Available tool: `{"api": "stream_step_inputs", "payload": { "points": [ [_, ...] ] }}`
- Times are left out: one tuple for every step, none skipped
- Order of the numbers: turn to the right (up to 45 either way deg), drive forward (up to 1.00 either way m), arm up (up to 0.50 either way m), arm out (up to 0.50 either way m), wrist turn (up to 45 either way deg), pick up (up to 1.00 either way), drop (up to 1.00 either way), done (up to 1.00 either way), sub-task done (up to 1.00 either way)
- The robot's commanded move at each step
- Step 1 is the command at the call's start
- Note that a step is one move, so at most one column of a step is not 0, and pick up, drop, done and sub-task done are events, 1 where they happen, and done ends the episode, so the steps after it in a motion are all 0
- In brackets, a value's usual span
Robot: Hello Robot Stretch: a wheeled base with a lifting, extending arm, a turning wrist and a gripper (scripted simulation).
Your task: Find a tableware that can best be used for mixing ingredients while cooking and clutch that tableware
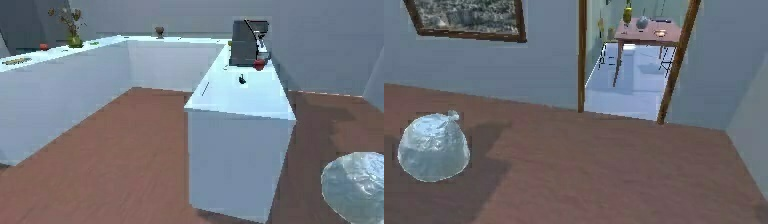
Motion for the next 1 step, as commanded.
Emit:
{"api": "stream_step_inputs", "payload": {
  "points": [
    [45.0,0.0,0.0,0.0,0.0,0.0,0.0,0.0,0.0]
  ]
}}
